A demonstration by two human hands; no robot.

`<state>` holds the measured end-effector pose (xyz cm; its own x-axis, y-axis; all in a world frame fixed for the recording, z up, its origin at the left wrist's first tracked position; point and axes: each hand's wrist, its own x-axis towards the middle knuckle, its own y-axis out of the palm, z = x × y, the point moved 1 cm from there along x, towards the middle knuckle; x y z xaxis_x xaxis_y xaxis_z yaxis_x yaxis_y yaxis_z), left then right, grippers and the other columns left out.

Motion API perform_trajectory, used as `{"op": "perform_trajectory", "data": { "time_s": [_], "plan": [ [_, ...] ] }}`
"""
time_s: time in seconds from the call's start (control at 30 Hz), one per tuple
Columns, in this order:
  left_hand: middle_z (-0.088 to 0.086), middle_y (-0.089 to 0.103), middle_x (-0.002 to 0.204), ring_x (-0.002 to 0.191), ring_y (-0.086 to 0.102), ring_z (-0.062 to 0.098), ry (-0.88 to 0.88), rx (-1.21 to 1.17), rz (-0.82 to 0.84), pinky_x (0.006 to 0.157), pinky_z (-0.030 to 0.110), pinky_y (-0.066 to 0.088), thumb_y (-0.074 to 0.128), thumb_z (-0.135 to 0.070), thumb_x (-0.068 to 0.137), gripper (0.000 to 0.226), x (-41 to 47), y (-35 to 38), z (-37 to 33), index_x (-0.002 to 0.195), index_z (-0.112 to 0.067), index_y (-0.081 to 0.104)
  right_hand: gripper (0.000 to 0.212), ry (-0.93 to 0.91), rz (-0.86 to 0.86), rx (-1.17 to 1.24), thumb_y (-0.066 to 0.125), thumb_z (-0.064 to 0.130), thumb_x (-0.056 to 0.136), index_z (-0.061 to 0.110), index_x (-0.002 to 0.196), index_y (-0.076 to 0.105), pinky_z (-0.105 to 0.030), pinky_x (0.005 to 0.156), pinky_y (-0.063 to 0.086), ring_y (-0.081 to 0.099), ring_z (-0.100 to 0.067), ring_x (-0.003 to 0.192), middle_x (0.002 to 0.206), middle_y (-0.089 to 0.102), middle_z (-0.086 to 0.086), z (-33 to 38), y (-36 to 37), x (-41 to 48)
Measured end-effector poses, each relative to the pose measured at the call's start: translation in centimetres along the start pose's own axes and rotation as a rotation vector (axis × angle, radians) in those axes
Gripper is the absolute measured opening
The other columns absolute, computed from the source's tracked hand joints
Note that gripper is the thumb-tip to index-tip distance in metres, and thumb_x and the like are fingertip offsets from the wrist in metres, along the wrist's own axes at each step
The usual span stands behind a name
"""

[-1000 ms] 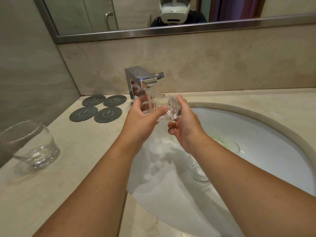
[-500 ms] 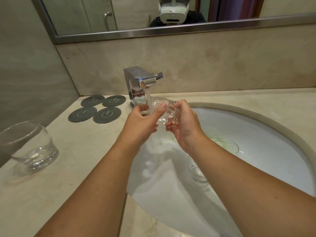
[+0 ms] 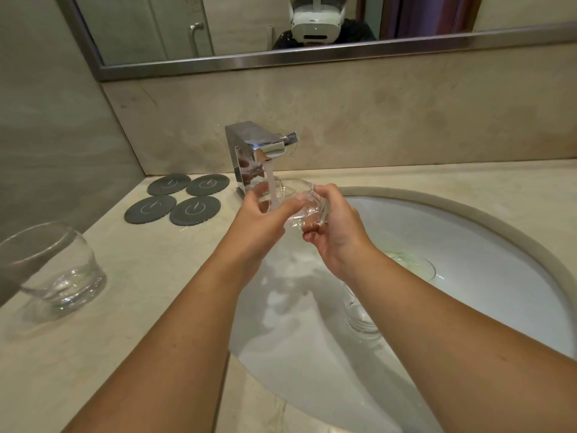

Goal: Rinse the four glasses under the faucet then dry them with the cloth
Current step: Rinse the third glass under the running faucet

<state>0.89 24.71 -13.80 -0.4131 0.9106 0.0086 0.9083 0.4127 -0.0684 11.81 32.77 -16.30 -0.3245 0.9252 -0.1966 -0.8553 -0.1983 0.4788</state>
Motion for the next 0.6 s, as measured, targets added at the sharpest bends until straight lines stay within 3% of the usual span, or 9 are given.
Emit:
{"op": "perform_trajectory", "data": {
  "time_s": [0.1, 0.2, 0.3, 0.4, 0.6],
  "plan": [
    [-0.008, 0.069, 0.118, 0.100, 0.072, 0.016, -0.055, -0.015, -0.048, 0.095, 0.035, 0.060, 0.081, -0.052, 0.090, 0.062, -0.19, 0.08, -0.20, 0.135, -0.025, 0.049, 0.035, -0.054, 0.026, -0.036, 0.061, 0.026, 0.092, 0.002, 0.116, 0.069, -0.029, 0.047, 0.040, 0.050, -0.018, 0.051, 0.091, 0.062, -0.013, -0.03, -0.02, 0.21],
    [-0.003, 0.071, 0.119, 0.100, 0.075, 0.018, -0.058, -0.016, -0.097, 0.090, 0.034, 0.063, 0.081, -0.051, 0.090, 0.046, 0.05, -0.15, -0.11, 0.120, -0.023, 0.060, 0.024, -0.079, 0.057, -0.065, 0.059, 0.024, 0.092, 0.008, 0.109, 0.068, -0.029, 0.050, 0.043, 0.051, -0.018, 0.054, 0.091, 0.063, -0.011, -0.03, 0.02, 0.15],
    [-0.006, 0.072, 0.126, 0.112, 0.073, 0.010, -0.003, -0.001, -0.124, 0.081, 0.029, 0.060, 0.089, -0.052, 0.077, 0.066, 0.03, -0.25, -0.22, 0.130, -0.023, 0.063, 0.041, -0.051, 0.053, -0.078, 0.062, 0.040, 0.098, 0.008, 0.122, 0.070, -0.029, 0.050, 0.044, 0.057, -0.017, 0.057, 0.099, 0.068, -0.007, -0.22, 0.12, 0.28],
    [-0.007, 0.073, 0.130, 0.115, 0.072, 0.008, 0.065, 0.014, -0.131, 0.084, 0.031, 0.058, 0.086, -0.051, 0.068, 0.074, -0.02, -0.34, -0.26, 0.134, -0.028, 0.063, 0.055, 0.002, 0.024, -0.113, 0.062, 0.062, 0.098, 0.014, 0.123, 0.072, -0.029, 0.049, 0.041, 0.057, -0.015, 0.055, 0.102, 0.069, -0.003, -0.28, 0.08, 0.29],
    [-0.006, 0.075, 0.128, 0.121, 0.071, 0.015, 0.068, 0.056, -0.066, 0.105, 0.042, 0.054, 0.085, -0.051, 0.053, 0.089, 0.27, -0.38, 0.11, 0.137, -0.035, 0.061, 0.039, 0.021, 0.024, -0.002, 0.064, 0.033, 0.099, 0.003, 0.124, 0.069, -0.028, 0.045, 0.040, 0.050, -0.015, 0.049, 0.093, 0.064, -0.011, -0.08, 0.10, -0.22]
  ]
}}
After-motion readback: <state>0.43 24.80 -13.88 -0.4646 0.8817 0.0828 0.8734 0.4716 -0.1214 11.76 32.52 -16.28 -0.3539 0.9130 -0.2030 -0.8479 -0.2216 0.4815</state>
